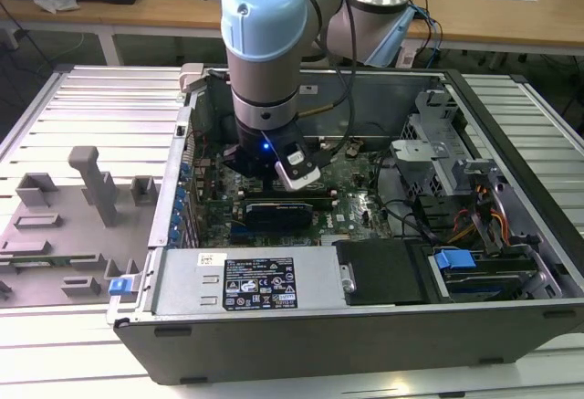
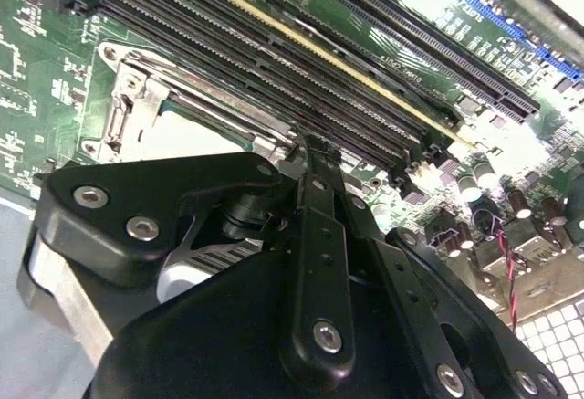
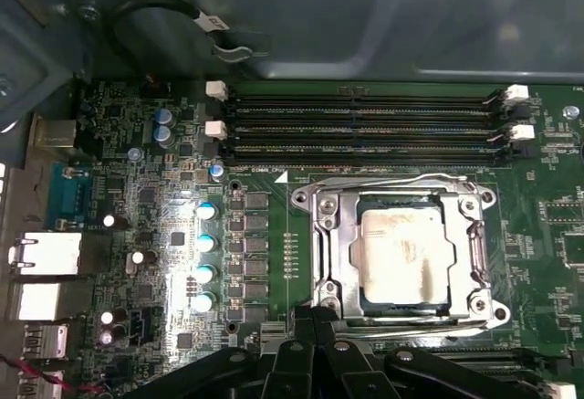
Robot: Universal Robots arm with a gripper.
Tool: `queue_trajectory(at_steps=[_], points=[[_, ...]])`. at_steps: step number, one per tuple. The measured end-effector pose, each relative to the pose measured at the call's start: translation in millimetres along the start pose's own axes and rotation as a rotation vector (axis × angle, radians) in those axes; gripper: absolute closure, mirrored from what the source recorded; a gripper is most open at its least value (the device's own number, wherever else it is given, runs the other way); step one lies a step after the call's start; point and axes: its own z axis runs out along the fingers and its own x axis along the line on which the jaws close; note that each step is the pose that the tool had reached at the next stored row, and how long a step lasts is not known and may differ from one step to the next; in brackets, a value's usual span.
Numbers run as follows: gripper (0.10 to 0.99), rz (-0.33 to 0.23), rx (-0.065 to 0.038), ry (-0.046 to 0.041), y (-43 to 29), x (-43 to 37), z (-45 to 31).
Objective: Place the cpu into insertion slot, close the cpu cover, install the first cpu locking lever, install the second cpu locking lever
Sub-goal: 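Install the second cpu locking lever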
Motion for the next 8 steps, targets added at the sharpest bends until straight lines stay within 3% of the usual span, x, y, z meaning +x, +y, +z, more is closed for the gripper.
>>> queue_trajectory(at_steps=[8], points=[[0.980, 0.000, 0.005, 0.0000, -0.4, 2.9, 3.5]])
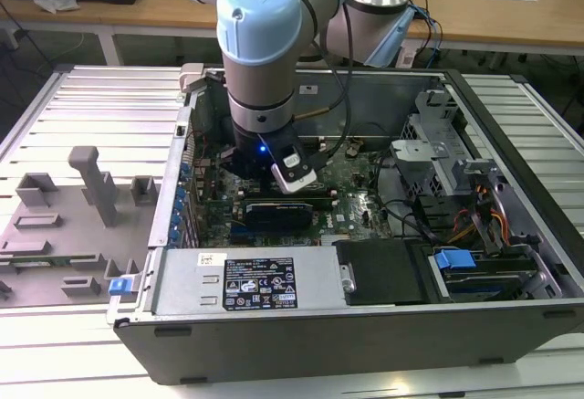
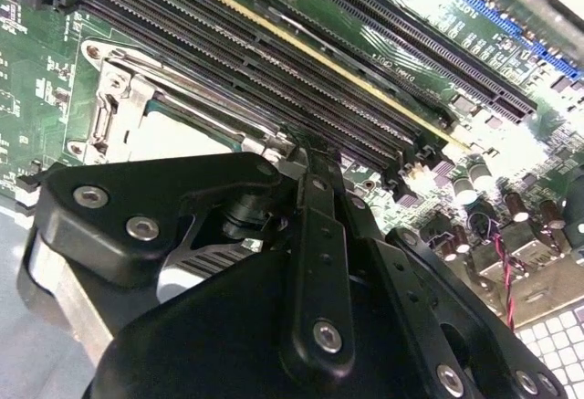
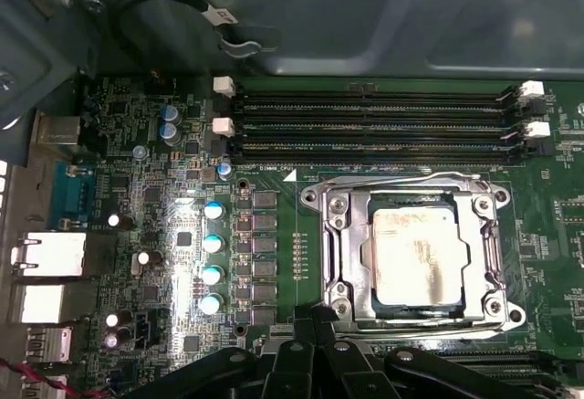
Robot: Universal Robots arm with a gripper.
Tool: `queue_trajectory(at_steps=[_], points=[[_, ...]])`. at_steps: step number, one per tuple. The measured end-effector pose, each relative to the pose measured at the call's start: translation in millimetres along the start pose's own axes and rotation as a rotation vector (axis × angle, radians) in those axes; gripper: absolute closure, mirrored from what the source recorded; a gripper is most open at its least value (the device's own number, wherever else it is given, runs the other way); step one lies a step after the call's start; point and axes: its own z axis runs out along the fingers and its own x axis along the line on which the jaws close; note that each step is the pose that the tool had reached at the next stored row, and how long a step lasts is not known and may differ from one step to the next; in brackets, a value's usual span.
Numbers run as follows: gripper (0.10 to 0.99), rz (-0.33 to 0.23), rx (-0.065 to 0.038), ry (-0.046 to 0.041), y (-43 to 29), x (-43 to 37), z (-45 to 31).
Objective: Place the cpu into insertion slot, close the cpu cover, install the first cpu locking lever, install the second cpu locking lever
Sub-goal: 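Install the second cpu locking lever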
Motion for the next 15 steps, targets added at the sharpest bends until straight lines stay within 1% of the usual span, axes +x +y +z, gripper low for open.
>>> queue_trajectory(at_steps=[3, 5, 8, 10, 11, 12, 13, 14, 15], points=[[0.980, 0.000, 0.008, -0.0001, 0.2, 0.0, -0.9], [0.980, 0.000, 0.012, 0.0001, 0.8, -0.1, -4.4], [0.980, 0.000, 0.011, -0.0003, 2.4, -0.3, -10.7], [0.980, -0.001, 0.011, -0.0014, 4.1, -1.1, -18.2], [0.980, 0.000, 0.011, -0.0014, 4.1, -2.3, -18.3], [0.980, -0.001, 0.011, -0.0014, 4.1, -4.0, -18.4], [0.980, -0.001, 0.012, -0.0012, 4.0, -8.5, -18.3], [0.980, 0.000, 0.011, -0.0008, 3.4, -16.2, -18.2], [0.980, 0.000, 0.011, -0.0004, 3.0, -19.2, -18.2]])
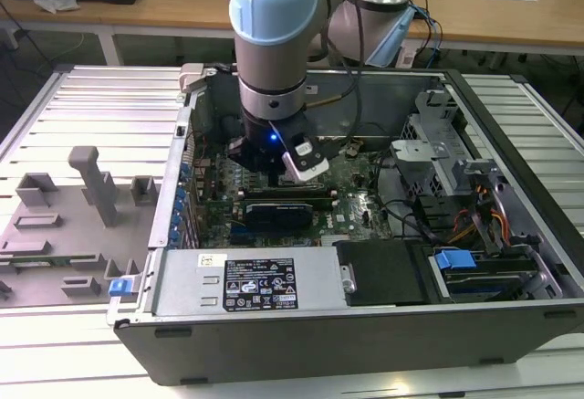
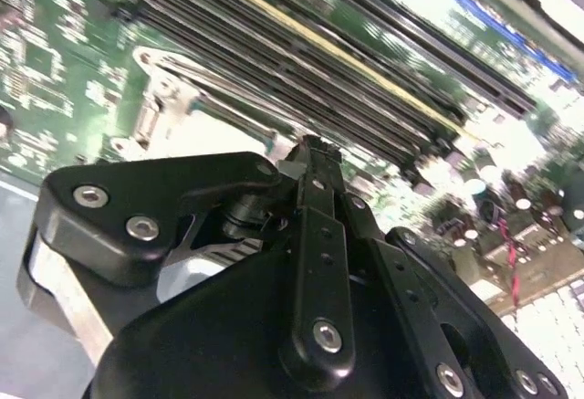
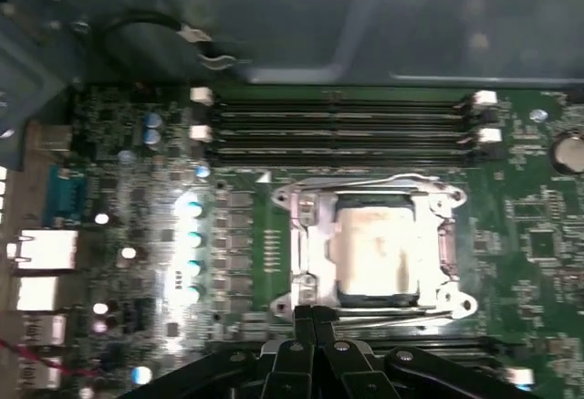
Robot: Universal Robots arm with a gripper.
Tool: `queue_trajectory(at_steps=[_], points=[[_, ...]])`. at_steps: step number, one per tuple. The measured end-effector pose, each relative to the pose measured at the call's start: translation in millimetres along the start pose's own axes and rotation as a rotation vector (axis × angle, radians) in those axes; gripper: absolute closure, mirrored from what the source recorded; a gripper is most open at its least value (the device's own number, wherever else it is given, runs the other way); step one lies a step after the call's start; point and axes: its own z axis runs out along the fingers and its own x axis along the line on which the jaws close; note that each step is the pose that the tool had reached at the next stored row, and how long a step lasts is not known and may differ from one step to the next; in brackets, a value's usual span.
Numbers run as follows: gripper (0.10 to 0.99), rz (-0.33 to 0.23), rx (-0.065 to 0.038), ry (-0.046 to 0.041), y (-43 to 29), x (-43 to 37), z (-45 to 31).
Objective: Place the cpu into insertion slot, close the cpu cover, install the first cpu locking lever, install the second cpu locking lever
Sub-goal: 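Install the second cpu locking lever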
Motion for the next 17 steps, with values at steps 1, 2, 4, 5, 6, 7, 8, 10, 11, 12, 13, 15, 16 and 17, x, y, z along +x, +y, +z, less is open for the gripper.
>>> queue_trajectory(at_steps=[1, 2, 4, 5, 6, 7, 8, 10, 11, 12, 13, 15, 16, 17], points=[[0.980, 0.000, 0.000, 0.0004, -0.4, -3.3, 0.0], [0.980, 0.000, 0.000, 0.0012, -1.1, -9.1, 0.1], [0.980, 0.000, 0.000, 0.0022, -1.6, -16.6, 0.3], [0.980, 0.000, 0.000, 0.0022, -1.6, -18.9, 0.4], [0.980, 0.001, 0.000, 0.0024, -1.6, -22.3, 0.5], [0.980, 0.000, 0.000, 0.0024, -0.8, -23.6, 0.7], [0.980, 0.000, 0.000, 0.0023, 0.3, -24.2, 1.0], [0.980, 0.000, 0.000, 0.0022, 8.0, -25.6, 2.6], [0.980, 0.000, 0.000, 0.0024, 13.2, -26.1, 3.5], [0.980, 0.000, 0.000, 0.0023, 17.2, -26.5, 4.3], [0.980, 0.000, 0.000, 0.0022, 21.6, -26.8, 5.2], [0.980, 0.000, 0.000, 0.0023, 25.7, -27.1, 6.0], [0.980, 0.000, 0.000, 0.0023, 28.9, -27.3, 6.6], [0.980, 0.000, 0.002, 0.0023, 32.7, -27.5, 7.1]])
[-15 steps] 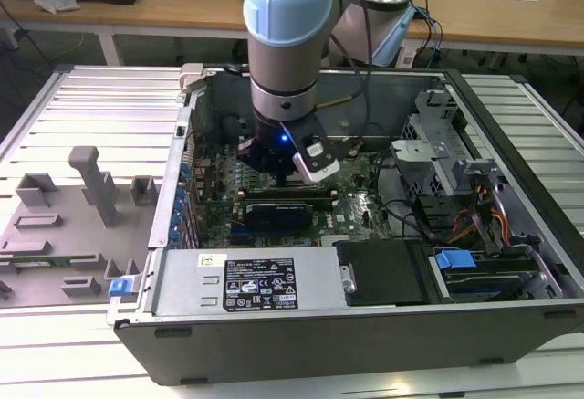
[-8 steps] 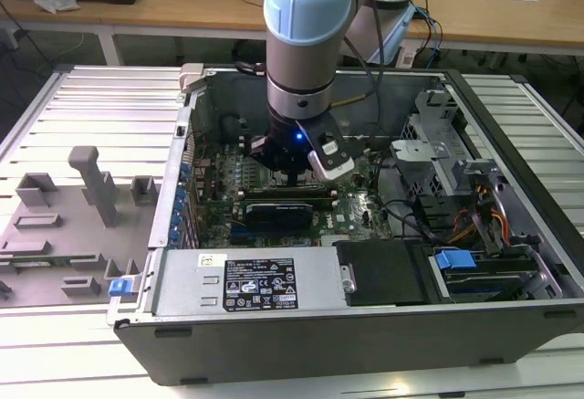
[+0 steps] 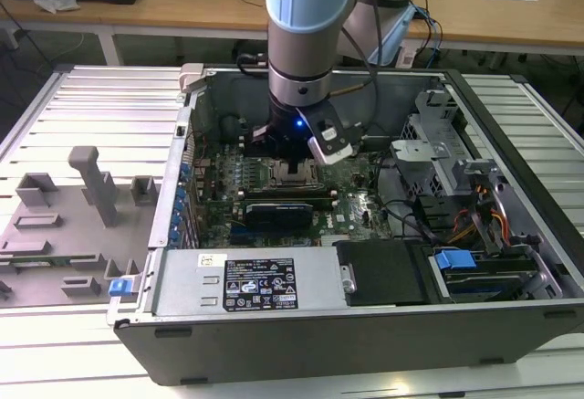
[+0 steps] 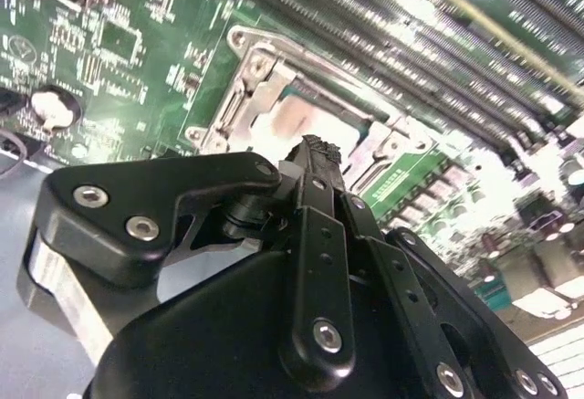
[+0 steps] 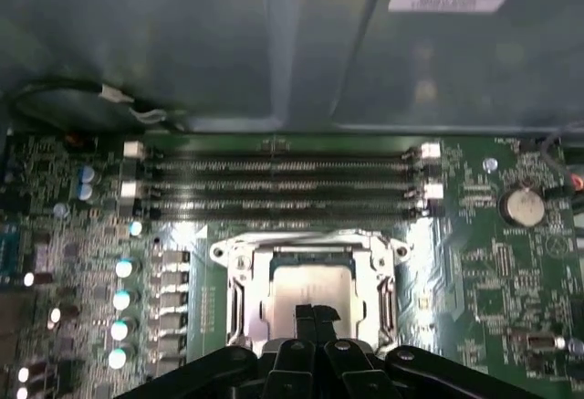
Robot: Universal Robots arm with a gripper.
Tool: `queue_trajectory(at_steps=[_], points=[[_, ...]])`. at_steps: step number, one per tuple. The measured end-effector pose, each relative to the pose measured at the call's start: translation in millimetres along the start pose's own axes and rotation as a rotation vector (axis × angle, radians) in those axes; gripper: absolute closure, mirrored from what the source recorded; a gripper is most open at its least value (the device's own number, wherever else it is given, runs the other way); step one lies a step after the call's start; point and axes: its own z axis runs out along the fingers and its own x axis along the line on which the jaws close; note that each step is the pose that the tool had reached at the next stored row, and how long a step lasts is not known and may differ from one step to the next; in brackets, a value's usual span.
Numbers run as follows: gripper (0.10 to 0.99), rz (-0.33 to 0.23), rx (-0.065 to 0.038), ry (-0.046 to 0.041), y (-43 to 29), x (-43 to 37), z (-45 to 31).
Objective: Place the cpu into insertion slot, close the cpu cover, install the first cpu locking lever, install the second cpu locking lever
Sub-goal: 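Install the second cpu locking lever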
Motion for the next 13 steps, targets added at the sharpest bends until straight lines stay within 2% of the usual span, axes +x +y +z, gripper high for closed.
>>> queue_trajectory(at_steps=[2, 3, 4, 5, 6, 13], points=[[0.980, 0.000, 0.010, 0.0001, 2.7, -0.2, -2.8], [0.980, -0.001, 0.022, 0.0001, 4.0, -0.4, -6.9], [0.980, -0.001, 0.030, 0.0000, 4.7, -0.6, -9.5], [0.980, -0.001, 0.044, -0.0001, 6.0, -0.9, -13.6], [0.980, -0.002, 0.051, -0.0001, 6.5, -0.9, -14.8], [0.980, -0.002, 0.053, 0.0000, 6.5, -0.9, -14.9]])
